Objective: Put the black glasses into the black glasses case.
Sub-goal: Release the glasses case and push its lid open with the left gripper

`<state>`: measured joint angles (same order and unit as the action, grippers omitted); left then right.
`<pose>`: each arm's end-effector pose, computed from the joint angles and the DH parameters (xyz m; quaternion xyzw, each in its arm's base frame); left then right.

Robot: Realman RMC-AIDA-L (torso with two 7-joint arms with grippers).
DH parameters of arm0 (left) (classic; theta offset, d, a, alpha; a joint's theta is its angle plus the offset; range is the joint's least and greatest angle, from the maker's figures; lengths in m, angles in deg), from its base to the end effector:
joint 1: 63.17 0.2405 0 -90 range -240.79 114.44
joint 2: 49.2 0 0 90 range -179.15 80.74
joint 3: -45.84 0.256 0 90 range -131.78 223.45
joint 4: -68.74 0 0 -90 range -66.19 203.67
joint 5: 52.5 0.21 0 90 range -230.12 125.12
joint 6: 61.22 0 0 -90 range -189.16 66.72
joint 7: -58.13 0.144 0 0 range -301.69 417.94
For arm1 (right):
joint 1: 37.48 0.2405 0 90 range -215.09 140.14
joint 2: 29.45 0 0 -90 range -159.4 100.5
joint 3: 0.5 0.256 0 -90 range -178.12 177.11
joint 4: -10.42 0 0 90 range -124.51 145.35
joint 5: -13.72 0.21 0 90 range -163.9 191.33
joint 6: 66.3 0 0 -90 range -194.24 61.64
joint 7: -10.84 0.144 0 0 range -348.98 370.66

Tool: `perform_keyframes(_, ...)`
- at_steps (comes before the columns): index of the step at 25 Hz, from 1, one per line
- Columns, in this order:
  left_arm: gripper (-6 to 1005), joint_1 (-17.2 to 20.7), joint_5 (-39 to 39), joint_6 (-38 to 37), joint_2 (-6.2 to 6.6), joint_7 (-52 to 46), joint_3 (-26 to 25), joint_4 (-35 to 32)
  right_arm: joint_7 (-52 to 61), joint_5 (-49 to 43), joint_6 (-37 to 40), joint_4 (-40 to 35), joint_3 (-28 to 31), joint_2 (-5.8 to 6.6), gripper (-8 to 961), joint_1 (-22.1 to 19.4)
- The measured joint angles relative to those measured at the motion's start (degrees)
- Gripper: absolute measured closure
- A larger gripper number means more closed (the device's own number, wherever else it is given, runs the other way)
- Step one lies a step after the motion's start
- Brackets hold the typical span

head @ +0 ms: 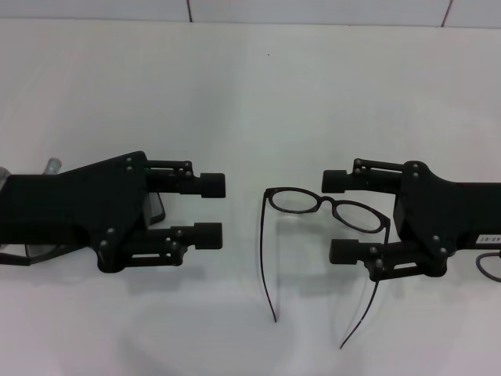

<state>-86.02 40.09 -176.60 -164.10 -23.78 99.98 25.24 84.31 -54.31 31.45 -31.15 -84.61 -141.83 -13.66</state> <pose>-0.2283 0.2648 0.0422 0.9191 0.1172 0.3728 0.0506 0.1950 0.2818 -0.0037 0.9179 -0.0722 -0.3886 0.0360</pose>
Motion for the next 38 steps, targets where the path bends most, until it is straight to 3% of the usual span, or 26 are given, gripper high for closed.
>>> perform_keyframes(14, 414, 0.12, -0.3, 0.18, -0.02, -1.6, -0.43, -0.5, -0.28, -0.06, -0.59, 0.2, 0.05, -0.07, 128, 0.01)
perform_keyframes(17, 416, -0.34, -0.48, 0.54, -0.04, -7.05, -4.21, -5.87, -0.43, -1.78, -2.04, 1.02, 1.78, -0.01, 128, 0.0)
perform_keyframes(19, 416, 0.0, 1.25, 2.13, -0.65, -15.31, -6.57, -15.96, -0.32, -3.61, -2.29, 1.52, 4.1, -0.03, 128, -0.19)
perform_keyframes(23, 418, 0.81, 12.06, 7.45, -1.78, -29.45, -6.91, -38.81, -0.33, -5.17, -2.32, 2.42, 8.52, -0.21, 128, -1.94)
perform_keyframes(25, 419, 0.5, 22.75, 8.6, -2.82, -34.24, -6.09, -49.66, -0.46, -5.22, -2.14, 3.05, 10.23, -0.4, 128, -2.82)
perform_keyframes(27, 420, 0.11, 32.53, 9.06, -4.12, -35.68, -4.39, -56.13, -0.63, -5.25, -2.02, 3.43, 11.5, -0.73, 128, -3.66)
perform_keyframes(31, 422, 0.4, 46.1, 11.55, -4.8, -39.95, 1.99, -59.45, -0.67, -5.0, -1.77, 3.7, 12.28, -1.18, 128, -4.95)
perform_keyframes(38, 425, 0.73, 54.56, 16.28, -4.77, -41.44, 8.62, -55.71, -0.67, -5.13, -1.4, 3.85, 13.43, -1.52, 128, -5.76)
